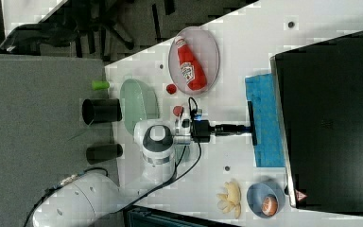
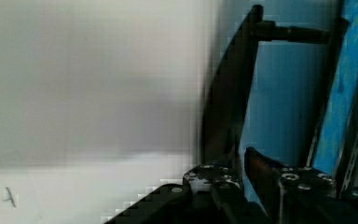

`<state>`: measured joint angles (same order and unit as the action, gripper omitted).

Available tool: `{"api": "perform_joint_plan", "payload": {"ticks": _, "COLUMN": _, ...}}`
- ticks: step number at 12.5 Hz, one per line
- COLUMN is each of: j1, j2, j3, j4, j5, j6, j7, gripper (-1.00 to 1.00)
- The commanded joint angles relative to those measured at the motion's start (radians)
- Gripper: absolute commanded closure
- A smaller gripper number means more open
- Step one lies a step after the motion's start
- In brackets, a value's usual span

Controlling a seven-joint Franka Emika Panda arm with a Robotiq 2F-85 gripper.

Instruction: Flap open oven.

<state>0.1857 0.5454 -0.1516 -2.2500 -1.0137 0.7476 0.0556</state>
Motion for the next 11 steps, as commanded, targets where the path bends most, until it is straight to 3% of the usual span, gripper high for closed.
{"api": "perform_joint_plan", "payload": {"ticks": 1, "j1": -0.002, "j2": -0.01, "j3": -0.019, "j4": 0.016, "j5": 0.007, "j6": 0.055, "j7": 0.075, "gripper": 0.65}}
{"api": "perform_joint_plan", "payload": {"ticks": 4, "j1": -0.008, "j2": -0.107, "j3": -0.035, "j4": 0.024, "j5": 0.126, "j6": 0.13, "j7": 0.078, "gripper": 0.65}}
{"api": "perform_joint_plan", "payload": {"ticks": 9, "j1": -0.031, "j2": -0.425, "j3": -0.074, "j4": 0.023, "j5": 0.6, "j6": 0.037, "j7": 0.071, "gripper": 0.65}}
{"api": "perform_joint_plan", "payload": {"ticks": 11, "j1": -0.031, "j2": -0.552, "j3": -0.086, "j4": 0.032, "j5": 0.703, "j6": -0.057, "j7": 0.064, "gripper": 0.65}}
